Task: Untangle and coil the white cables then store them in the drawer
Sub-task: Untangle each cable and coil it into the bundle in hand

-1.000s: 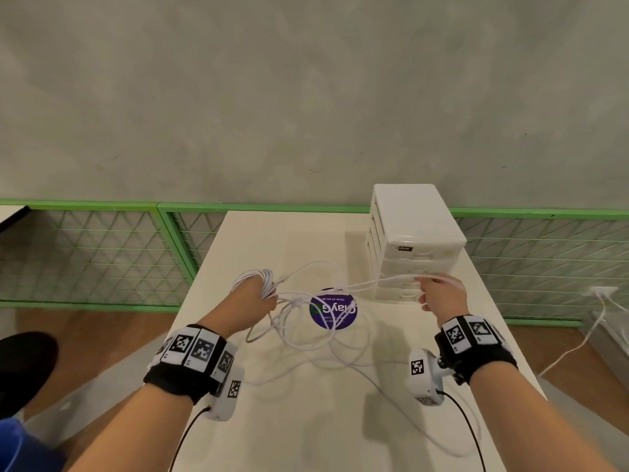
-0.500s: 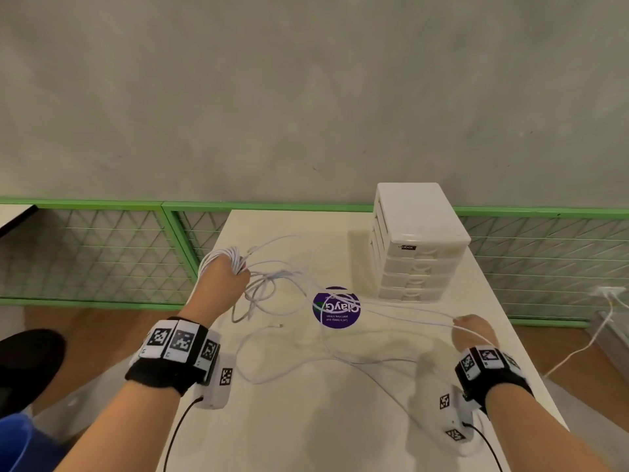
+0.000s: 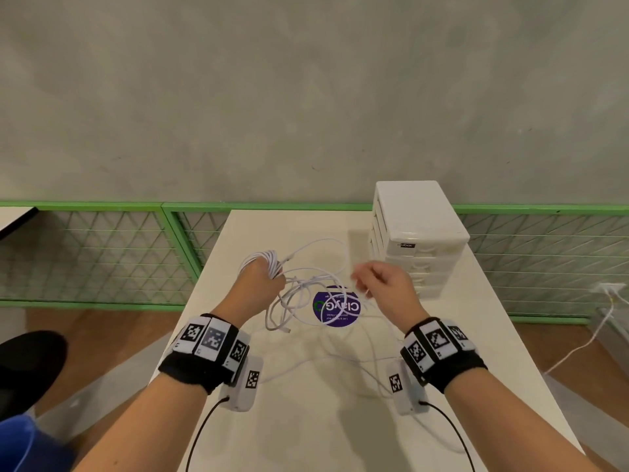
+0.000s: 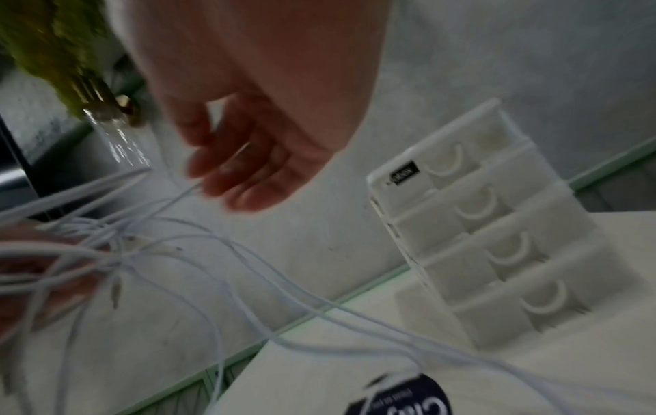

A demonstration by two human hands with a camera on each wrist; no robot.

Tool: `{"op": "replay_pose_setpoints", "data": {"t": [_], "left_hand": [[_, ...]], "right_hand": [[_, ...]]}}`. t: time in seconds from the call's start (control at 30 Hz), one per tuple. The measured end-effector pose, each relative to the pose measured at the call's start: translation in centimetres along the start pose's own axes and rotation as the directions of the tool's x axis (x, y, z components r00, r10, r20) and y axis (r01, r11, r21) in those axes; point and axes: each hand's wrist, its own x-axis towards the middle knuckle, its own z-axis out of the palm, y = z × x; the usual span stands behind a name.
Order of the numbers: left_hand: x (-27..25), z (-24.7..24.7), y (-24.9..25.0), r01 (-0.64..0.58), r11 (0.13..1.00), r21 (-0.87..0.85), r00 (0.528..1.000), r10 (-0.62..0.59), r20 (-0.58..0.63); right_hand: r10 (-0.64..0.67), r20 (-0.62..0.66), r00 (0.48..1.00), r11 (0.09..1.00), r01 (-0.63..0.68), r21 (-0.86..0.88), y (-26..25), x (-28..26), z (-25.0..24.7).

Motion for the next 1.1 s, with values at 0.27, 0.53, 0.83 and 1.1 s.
{"op": "replay_pose_setpoints", "data": {"t": [0.27, 0.53, 0.83, 1.1], "left_hand": [[-0.4, 0.2, 1.0, -0.043, 0.998, 0.039, 0.998, 0.041, 0.05], [-0.4, -0.6, -0.5, 0.031, 0.998, 0.052, 0.999, -0.032, 0.026], [-0.4, 0.2, 0.3, 0.02, 0.997, 0.07, 0.999, -0.022, 0.023], [-0.3, 0.8, 1.5, -0.05, 0.996, 0.068, 0.998, 0.048, 0.031]], "right_hand": [[0.116, 0.381, 0.917, 0.985, -0.056, -0.163, -0.3, 1.5, 1.1], [0.273, -0.202, 0.94, 0.962, -0.273, 0.031, 3.3, 3.2, -2.0], [0.372, -0.5, 0.782, 0.928, -0.32, 0.191, 5.2, 3.6, -4.3], [0.124, 0.056, 0.991, 0.977, -0.112, -0.184, 3.5, 2.0, -1.7]]}}
